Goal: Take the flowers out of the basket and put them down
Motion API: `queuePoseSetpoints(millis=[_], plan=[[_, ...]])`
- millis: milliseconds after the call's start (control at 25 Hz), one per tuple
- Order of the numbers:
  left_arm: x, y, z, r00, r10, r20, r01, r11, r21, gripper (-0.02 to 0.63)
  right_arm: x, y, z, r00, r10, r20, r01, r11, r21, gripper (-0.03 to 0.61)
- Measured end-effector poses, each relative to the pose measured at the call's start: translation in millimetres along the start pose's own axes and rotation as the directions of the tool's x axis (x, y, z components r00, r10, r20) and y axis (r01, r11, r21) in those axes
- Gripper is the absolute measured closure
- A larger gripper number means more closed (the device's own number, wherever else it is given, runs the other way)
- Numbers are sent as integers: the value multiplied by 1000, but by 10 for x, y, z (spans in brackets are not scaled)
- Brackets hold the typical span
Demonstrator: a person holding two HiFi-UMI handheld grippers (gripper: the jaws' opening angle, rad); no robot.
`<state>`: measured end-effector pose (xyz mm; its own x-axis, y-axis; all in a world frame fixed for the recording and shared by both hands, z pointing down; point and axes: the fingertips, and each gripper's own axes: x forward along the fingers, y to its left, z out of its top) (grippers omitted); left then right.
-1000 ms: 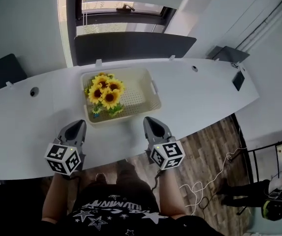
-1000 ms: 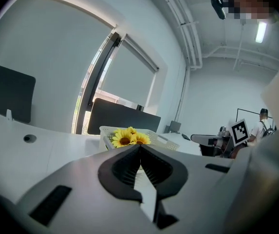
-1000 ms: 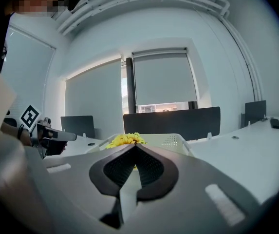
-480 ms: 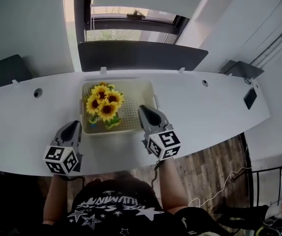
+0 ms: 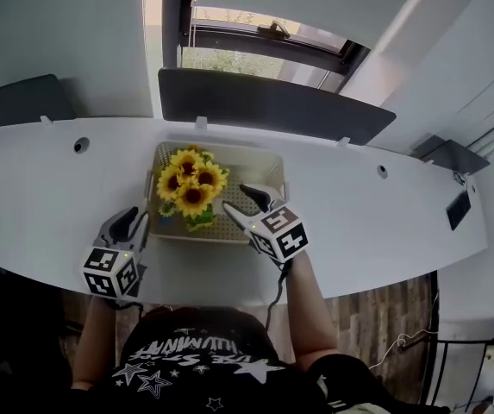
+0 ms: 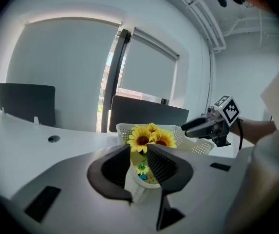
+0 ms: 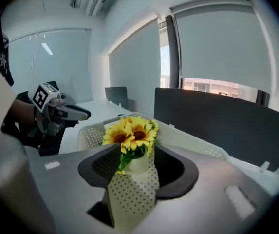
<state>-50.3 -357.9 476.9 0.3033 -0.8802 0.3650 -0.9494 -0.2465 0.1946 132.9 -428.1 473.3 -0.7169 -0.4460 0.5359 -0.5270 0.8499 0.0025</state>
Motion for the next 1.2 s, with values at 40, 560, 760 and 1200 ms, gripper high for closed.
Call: queuePoseSetpoints(millis=[40,560,760,1200], plan=[[12,10,-26,1000,12,-10,-12,1000,4,511,53,6,-55,999,16,-36,-17,1000,-18,383],[215,105,-227,985,122,-122,-130,990,-62,433,399,-7,-270,964,166,-207,-177,984,-36,382],[308,121,-348,974,123,-189,-132,990,-39,433,561,-63,-516,934,170,-316,-193,980,-45,371],[365,139,-414,970,103,-219,-123,989,-82,519,929,-41,-808,902,132,-411,-223,958,-181,370]])
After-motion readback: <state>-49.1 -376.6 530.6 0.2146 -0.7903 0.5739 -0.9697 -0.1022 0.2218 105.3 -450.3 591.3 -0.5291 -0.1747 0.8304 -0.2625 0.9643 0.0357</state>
